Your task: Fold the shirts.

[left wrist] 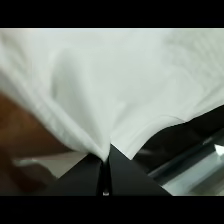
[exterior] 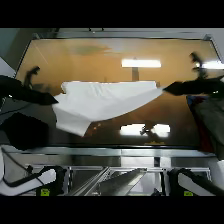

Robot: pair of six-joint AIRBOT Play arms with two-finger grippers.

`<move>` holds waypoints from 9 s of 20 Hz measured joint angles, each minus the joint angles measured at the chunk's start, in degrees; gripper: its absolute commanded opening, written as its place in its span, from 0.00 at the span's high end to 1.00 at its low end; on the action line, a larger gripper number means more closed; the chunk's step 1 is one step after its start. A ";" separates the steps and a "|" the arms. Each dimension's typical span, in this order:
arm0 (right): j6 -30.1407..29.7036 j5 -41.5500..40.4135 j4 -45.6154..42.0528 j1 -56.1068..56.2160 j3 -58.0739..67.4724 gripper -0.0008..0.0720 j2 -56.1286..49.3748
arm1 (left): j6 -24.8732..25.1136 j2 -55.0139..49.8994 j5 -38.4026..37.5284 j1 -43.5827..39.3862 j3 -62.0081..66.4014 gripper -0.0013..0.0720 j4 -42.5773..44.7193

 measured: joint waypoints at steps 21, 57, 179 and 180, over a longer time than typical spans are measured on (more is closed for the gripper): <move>-3.52 -8.09 1.05 -6.67 6.62 0.96 6.80 | -0.24 4.90 -14.67 -3.13 15.43 0.96 -5.07; 4.59 -18.60 -10.40 1.86 8.98 0.66 -40.92 | -16.87 -47.47 -5.97 -11.98 40.41 0.74 20.57; 6.08 -14.91 -2.19 -1.03 -2.69 0.96 -37.75 | -12.55 -38.97 -4.09 -11.56 38.45 0.07 12.48; 5.92 -14.62 -2.78 -0.72 -2.10 0.96 -37.83 | -12.57 -38.97 -3.78 -11.89 37.64 0.07 12.31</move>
